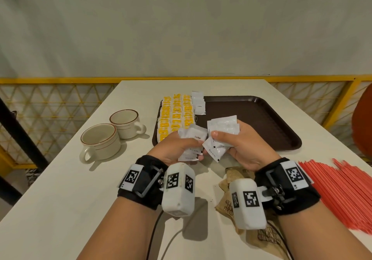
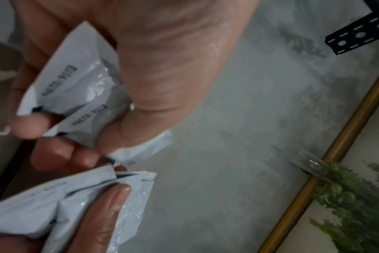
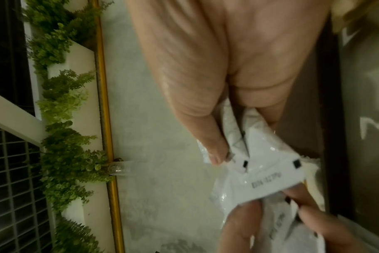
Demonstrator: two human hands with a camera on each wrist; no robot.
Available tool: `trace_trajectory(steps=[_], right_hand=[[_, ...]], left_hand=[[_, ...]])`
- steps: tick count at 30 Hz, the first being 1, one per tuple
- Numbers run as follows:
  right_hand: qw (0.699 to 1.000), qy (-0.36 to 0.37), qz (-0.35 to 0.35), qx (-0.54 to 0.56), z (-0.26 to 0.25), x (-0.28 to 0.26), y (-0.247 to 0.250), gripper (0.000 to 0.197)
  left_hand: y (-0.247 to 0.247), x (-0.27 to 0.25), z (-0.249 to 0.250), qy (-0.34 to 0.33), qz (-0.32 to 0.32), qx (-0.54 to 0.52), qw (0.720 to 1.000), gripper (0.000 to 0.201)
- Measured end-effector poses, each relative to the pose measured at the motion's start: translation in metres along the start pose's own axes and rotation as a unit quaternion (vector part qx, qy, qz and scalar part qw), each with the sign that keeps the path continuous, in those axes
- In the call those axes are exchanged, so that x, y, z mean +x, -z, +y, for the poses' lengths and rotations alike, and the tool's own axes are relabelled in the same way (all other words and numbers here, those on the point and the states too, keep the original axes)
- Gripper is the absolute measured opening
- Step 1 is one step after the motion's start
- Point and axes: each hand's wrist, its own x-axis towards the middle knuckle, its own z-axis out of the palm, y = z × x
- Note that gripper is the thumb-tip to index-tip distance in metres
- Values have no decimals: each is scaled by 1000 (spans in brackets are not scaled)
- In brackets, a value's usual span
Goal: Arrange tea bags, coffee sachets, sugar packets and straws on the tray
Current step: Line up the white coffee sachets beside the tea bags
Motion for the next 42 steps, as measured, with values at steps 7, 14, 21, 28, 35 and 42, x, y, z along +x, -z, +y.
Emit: trace_trajectory(steps=[7,14,21,28,35,42], right_hand=[[998,24,31,43,1,2,0,29],[997,20,11,75,3,0,-6,31],[972,55,156,167,-11,1,5,21],[993,17,16,113,-1,-4,-12,24],[997,-22,-43,56,-1,-6,-9,32],[1000,0,-9,-4,1,-6,-9,26]], left_hand=[[-3,11,-3,0,0,-109,994,40],[-8,15,-9,-36,15,-17,999,10],[7,17,-3,-48,112,-204,971,14],[3,17,-7,-25,28,-131,991,18],[10,20,-10,37,-29,-43,998,95],[2,18,-16,20,-45,-41,998,48]])
